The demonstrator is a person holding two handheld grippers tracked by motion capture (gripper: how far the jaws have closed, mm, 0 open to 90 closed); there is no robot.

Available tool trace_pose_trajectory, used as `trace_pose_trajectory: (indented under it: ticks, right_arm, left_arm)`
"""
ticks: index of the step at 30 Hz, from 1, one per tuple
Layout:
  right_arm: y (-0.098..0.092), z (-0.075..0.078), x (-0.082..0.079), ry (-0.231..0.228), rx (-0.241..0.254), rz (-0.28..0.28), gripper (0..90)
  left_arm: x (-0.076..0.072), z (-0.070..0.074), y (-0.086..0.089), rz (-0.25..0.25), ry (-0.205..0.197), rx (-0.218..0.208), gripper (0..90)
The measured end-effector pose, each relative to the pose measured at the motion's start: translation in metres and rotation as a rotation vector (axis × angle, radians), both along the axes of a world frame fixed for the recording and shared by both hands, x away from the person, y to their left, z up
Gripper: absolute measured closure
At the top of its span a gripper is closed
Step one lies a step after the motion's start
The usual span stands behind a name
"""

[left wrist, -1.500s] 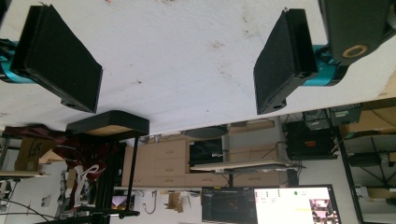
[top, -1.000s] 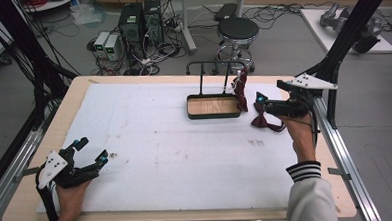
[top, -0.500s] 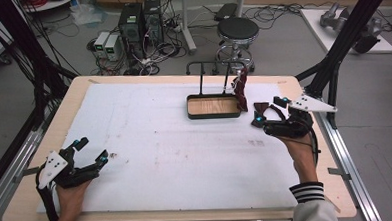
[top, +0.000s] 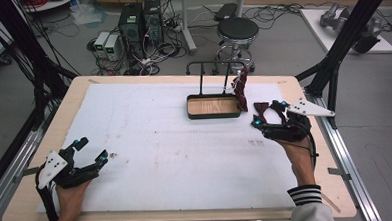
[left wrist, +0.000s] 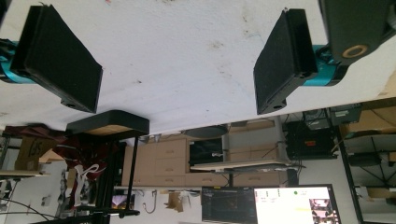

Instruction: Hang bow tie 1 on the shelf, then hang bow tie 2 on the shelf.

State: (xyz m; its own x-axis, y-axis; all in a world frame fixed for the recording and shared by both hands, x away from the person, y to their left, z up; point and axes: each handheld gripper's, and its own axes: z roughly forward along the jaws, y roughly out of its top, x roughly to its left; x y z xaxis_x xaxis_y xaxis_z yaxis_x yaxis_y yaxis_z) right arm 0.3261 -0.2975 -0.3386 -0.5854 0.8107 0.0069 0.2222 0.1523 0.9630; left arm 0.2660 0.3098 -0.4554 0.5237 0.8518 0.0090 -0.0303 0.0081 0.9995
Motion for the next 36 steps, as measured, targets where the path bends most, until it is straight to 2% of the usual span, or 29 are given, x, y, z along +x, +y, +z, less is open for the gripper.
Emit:
trace_pose_trajectory:
  ticks: [15,21,23,25,27,29,31,32,34,36]
  right_arm:
    - [-0.003,-0.002,0.0,0.013,-0.009,-0.007,10.9]
    - [-0.006,-0.003,0.004,0.018,-0.012,-0.029,10.9]
    - [-0.005,-0.003,0.007,0.029,-0.061,-0.06,10.9]
    - [-0.005,-0.003,0.009,0.034,-0.077,-0.074,10.9]
    - [-0.004,-0.003,0.016,0.063,-0.087,-0.082,10.9]
    - [-0.003,-0.003,0.02,0.077,-0.111,-0.096,10.9]
    - [-0.003,-0.004,0.023,0.084,-0.112,-0.104,10.9]
    - [-0.003,-0.005,0.027,0.108,-0.12,-0.122,10.9]
    - [-0.004,-0.006,0.029,0.119,-0.124,-0.132,10.9]
    - [-0.005,-0.009,0.037,0.154,-0.139,-0.159,10.9]
  left_arm:
    - [0.0,0.0,0.0,-0.001,0.001,0.0,16.1]
    - [0.0,0.0,0.0,-0.001,0.001,0.0,16.1]
    - [0.0,0.0,0.0,-0.001,0.001,-0.001,16.1]
    - [0.0,0.0,0.0,-0.001,0.001,-0.001,16.1]
    - [0.0,0.0,0.0,-0.001,0.001,-0.001,16.1]
    - [0.0,0.0,0.0,-0.001,0.001,-0.002,16.1]
    - [0.0,0.0,0.0,-0.001,0.001,-0.002,16.1]
    - [0.0,0.0,0.0,-0.001,0.001,-0.002,16.1]
    - [0.0,0.0,0.0,-0.001,0.001,-0.003,16.1]
    - [0.0,0.0,0.0,-0.001,0.001,-0.002,16.1]
